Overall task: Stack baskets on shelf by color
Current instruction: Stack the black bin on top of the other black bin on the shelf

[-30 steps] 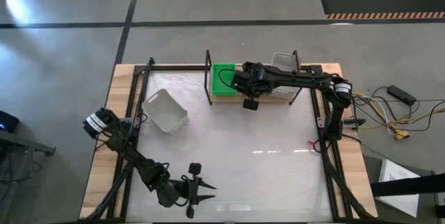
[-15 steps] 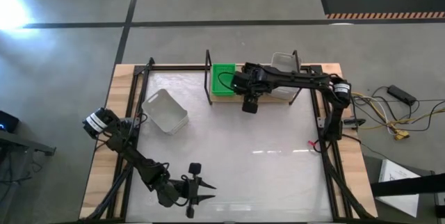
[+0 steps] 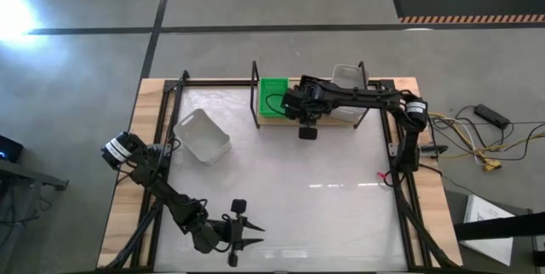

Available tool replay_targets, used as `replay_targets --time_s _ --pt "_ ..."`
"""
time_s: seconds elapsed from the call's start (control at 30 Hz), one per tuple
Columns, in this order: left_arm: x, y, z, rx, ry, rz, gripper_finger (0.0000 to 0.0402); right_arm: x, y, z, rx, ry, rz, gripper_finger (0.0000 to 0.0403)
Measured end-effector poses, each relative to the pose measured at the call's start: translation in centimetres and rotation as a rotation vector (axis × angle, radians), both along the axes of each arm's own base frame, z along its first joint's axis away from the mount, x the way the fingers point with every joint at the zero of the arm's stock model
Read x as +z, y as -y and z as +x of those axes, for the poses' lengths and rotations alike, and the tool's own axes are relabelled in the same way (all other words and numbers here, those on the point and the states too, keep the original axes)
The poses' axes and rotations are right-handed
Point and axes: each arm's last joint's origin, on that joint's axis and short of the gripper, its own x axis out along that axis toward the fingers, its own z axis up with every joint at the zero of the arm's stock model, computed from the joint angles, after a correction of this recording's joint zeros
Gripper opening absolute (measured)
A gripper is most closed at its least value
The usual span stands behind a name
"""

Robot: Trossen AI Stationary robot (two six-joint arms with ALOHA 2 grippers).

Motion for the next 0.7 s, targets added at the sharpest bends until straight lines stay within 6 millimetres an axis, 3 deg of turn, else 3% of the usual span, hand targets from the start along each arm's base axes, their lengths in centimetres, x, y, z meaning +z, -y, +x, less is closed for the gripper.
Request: replay_targets --time_s 0.13,0.33,0.47,0.7 --pt "0.0 0.0 0.0 0.000 0.000 0.000 0.0102 0.0 -0.5 0.1 0.050 -0.011 -0.005 0.0013" --pt "0.0 0.0 0.0 0.000 0.000 0.000 0.0102 0.1 -1.7 0.5 0.138 -0.031 -0.025 0.0009" --pt "0.0 0.0 0.0 0.000 0.000 0.000 0.0102 0.3 -2.1 0.4 0.120 -0.079 -0.172 0.0009" --pt "0.0 0.0 0.0 0.000 0.000 0.000 0.0102 0.6 -3.2 0.2 0.133 -0.127 -0.237 0.0054"
